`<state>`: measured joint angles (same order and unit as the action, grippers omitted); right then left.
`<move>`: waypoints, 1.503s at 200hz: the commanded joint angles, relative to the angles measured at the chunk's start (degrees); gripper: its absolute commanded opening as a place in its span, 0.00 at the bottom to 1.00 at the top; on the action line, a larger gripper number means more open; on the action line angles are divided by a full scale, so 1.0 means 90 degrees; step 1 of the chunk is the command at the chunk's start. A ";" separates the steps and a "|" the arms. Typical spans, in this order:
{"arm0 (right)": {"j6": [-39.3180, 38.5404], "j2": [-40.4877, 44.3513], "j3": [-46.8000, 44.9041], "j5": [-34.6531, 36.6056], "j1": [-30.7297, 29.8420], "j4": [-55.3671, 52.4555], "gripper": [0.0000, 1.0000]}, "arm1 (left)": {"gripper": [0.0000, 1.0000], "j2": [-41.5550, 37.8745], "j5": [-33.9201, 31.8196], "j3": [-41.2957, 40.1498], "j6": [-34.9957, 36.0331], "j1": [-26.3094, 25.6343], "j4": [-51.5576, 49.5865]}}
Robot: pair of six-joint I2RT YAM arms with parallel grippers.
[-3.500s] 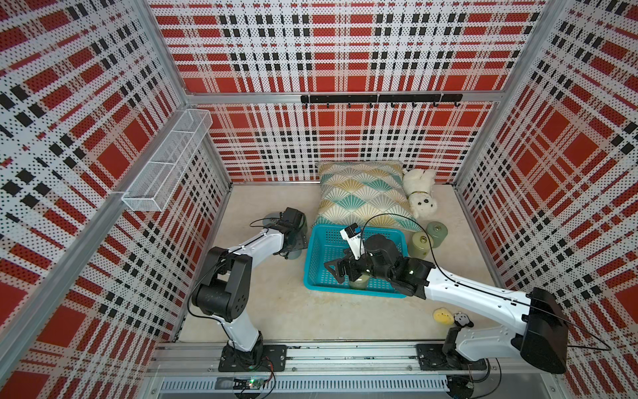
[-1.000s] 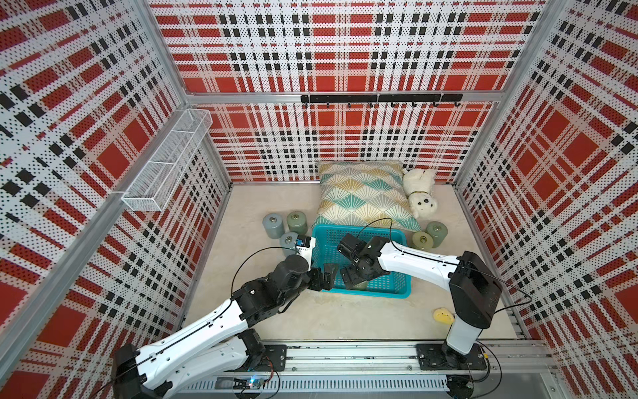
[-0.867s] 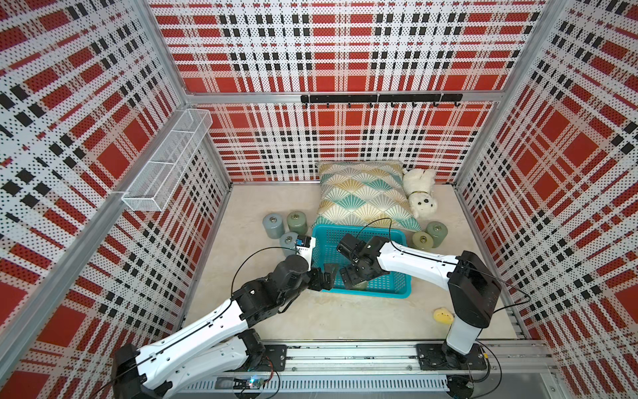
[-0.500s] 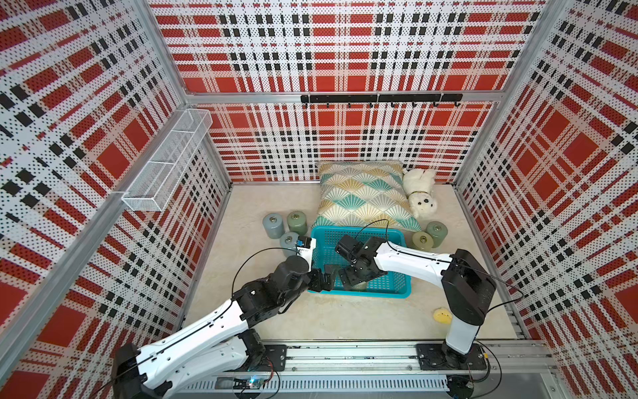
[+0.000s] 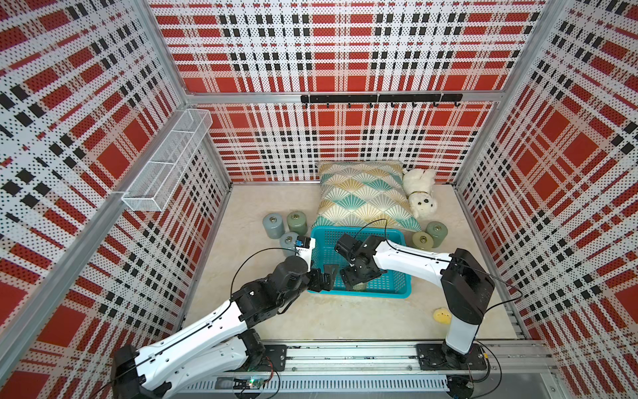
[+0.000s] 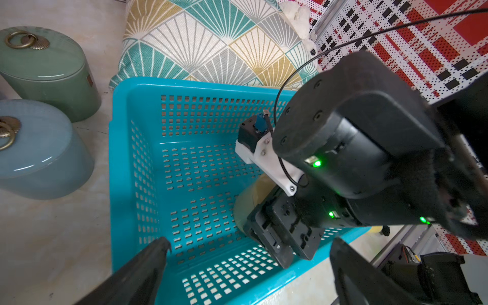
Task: Take the tea canister out of the basket
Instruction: Pick up the tea canister from the basket, then place the tea canister at the center of the board.
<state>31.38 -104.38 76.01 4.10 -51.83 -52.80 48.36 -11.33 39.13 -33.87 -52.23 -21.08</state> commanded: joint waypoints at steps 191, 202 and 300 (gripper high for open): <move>-0.0173 0.3279 0.0181 0.0352 0.2395 -0.1390 0.73 | 0.99 0.1230 -0.0014 0.0332 -0.0090 -0.1135 0.1333; -0.0158 0.3489 -0.0029 0.0384 0.2639 -0.1388 0.73 | 0.99 0.1353 -0.0005 0.0386 -0.0058 -0.1212 0.1405; -0.0232 0.3896 -0.1778 0.0458 0.3700 -0.0696 0.74 | 0.99 0.1616 0.0249 0.0254 -0.0016 -0.1404 0.1903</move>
<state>29.82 -69.89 61.82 7.86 -20.12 -64.38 63.64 -9.56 40.93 -34.48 -64.25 -6.07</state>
